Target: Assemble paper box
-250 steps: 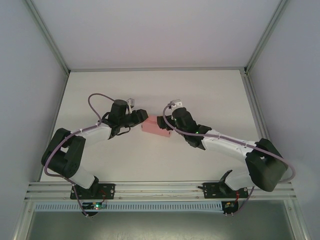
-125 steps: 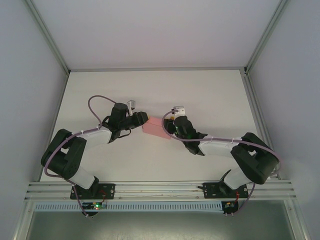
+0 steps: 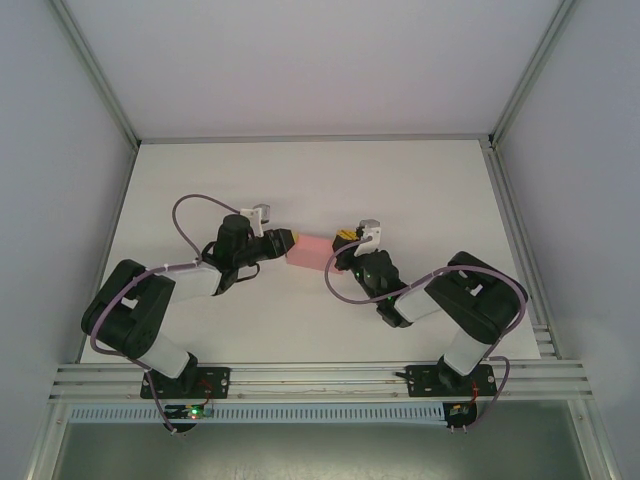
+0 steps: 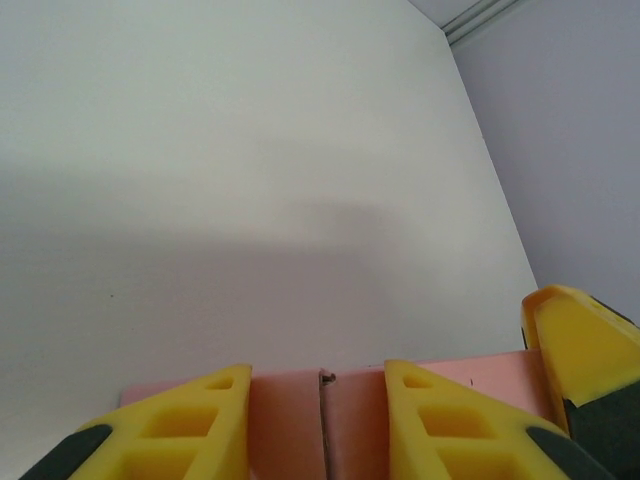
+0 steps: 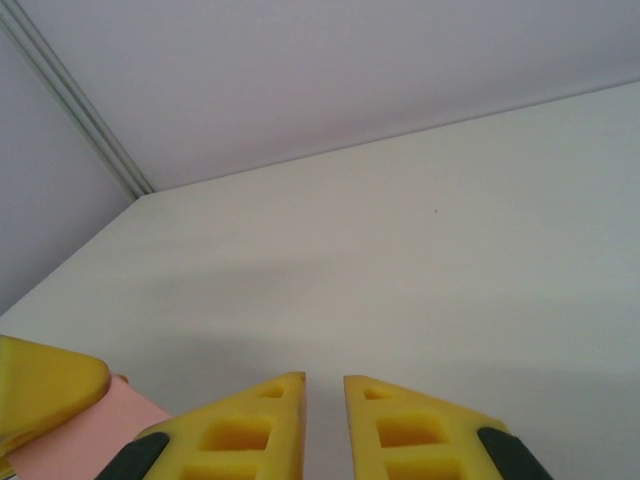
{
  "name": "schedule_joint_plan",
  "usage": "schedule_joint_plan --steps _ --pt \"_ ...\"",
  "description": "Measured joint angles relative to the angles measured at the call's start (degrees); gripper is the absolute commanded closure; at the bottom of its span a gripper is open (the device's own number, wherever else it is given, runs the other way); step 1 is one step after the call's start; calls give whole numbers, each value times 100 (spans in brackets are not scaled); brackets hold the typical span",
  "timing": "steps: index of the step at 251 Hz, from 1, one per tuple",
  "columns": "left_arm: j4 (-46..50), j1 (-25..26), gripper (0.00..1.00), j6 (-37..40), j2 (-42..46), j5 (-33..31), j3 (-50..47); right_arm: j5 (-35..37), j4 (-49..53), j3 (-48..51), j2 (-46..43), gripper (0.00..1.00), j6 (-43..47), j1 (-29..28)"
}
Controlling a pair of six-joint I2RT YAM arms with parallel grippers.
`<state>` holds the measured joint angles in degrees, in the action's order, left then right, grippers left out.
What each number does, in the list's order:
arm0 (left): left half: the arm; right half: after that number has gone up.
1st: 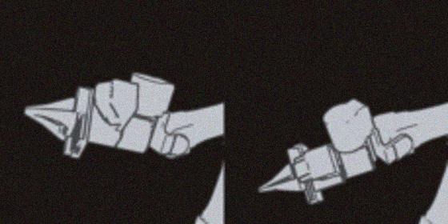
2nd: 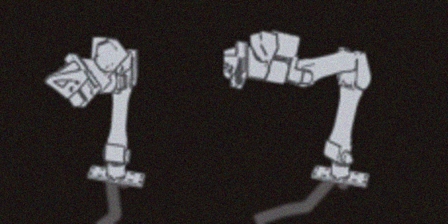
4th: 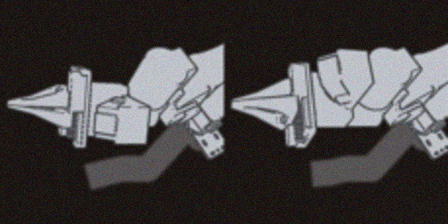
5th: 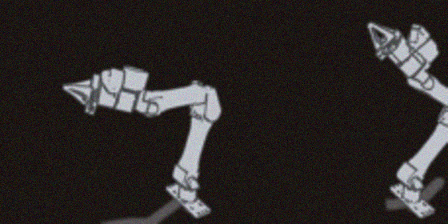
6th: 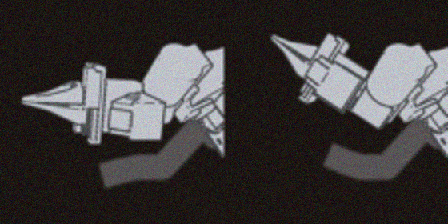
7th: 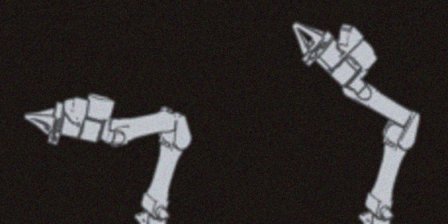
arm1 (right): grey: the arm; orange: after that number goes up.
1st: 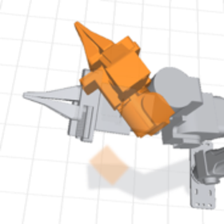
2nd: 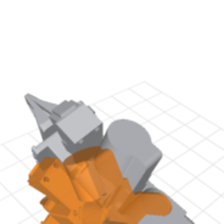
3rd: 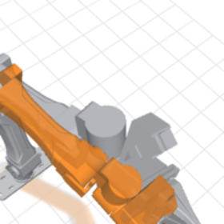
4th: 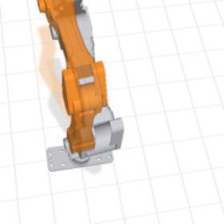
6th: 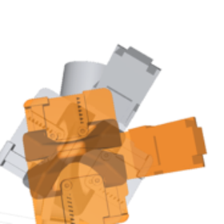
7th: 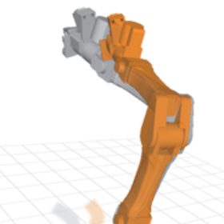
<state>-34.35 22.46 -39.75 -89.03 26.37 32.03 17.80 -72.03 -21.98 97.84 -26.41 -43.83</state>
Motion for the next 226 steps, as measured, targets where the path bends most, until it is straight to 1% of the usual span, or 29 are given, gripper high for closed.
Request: schedule_joint_plan --steps 66,96,103,115,130,140,147,164,175,180,193,208,226 --pt "-389 17 100 262 -109 -26 -105 39 26 -15 -37 100 39 -13" --pt "-411 42 100 343 -107 -96 -103 -2 378 -107 -173 100 111 13" --pt "-407 44 100 356 -76 -118 -105 -22 509 -146 -216 98 131 24" --pt "-385 52 88 376 0 -160 -103 -28 778 -236 -304 94 155 35" --pt "-236 72 86 404 87 -273 -81 -66 1340 -446 -437 90 203 66" --pt "-11 79 81 455 179 -396 -17 -98 1886 -678 -531 83 254 98" --pt "181 79 69 490 227 -485 52 -146 2282 -850 -584 77 299 116" --pt "780 81 47 584 295 -702 339 -334 3239 -1272 -669 75 448 133" --pt "1169 98 26 699 302 -767 544 -511 3816 -1547 -710 68 492 131" --pt "1346 114 20 721 302 -776 627 -592 4041 -1661 -721 64 544 131" --pt "1733 162 13 824 308 -802 813 -791 4607 -2000 -732 49 564 131" --pt "2173 214 0 933 341 -848 1034 -977 5163 -2413 -739 43 651 138" --pt "2704 225 0 1025 433 -1047 1331 -1071 5692 -2811 -750 33 745 192"
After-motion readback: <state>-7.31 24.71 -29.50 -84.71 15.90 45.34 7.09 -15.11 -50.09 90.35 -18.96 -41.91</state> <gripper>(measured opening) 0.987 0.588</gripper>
